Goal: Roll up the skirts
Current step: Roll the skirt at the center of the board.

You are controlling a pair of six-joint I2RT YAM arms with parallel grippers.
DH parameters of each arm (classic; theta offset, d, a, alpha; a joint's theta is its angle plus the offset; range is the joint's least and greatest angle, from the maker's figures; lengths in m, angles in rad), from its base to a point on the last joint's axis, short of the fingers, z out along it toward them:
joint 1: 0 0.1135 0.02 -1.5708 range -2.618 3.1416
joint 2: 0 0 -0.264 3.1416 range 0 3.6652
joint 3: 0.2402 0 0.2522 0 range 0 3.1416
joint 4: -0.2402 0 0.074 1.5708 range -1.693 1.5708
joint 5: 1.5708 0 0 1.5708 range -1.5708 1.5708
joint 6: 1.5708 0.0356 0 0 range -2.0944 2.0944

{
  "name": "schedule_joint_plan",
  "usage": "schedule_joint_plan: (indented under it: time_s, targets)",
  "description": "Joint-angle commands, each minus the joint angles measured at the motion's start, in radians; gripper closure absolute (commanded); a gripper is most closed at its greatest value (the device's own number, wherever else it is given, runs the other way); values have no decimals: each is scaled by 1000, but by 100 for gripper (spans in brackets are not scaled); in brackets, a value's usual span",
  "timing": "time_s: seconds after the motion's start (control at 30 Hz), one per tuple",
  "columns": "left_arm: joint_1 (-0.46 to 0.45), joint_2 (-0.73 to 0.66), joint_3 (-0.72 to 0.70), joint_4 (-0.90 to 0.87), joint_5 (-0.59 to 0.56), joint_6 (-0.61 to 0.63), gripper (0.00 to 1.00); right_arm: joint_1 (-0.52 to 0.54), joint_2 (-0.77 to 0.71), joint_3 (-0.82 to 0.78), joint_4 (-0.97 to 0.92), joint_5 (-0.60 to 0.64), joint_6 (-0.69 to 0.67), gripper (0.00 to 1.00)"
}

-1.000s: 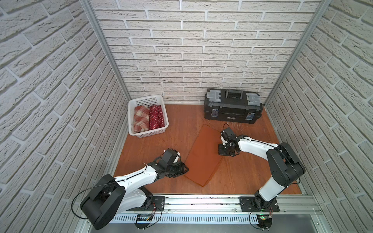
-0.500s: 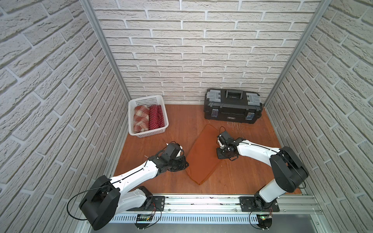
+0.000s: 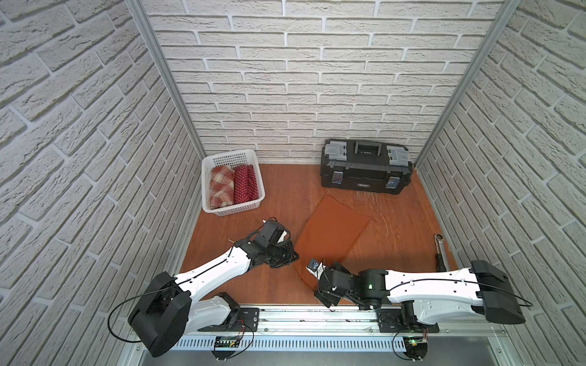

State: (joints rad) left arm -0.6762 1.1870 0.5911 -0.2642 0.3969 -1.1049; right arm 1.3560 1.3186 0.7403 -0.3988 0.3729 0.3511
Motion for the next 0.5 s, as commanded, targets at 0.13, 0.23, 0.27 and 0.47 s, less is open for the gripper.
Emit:
schedule_joint_plan:
  time_s: [0.13, 0.23, 0.27, 0.47]
  targets:
    - [-2, -1, -56, 92, -2, -69, 100, 59, 201, 90, 151, 137, 2, 4]
    - [-7, -18, -69, 93, -21, -80, 100, 58, 245, 104, 185, 165, 60, 0]
    - [-8, -25, -74, 96, -24, -86, 100, 58, 271, 111, 191, 184, 74, 0]
    - [-27, -47, -95, 108, -47, -111, 100, 55, 468, 250, 69, 346, 213, 0]
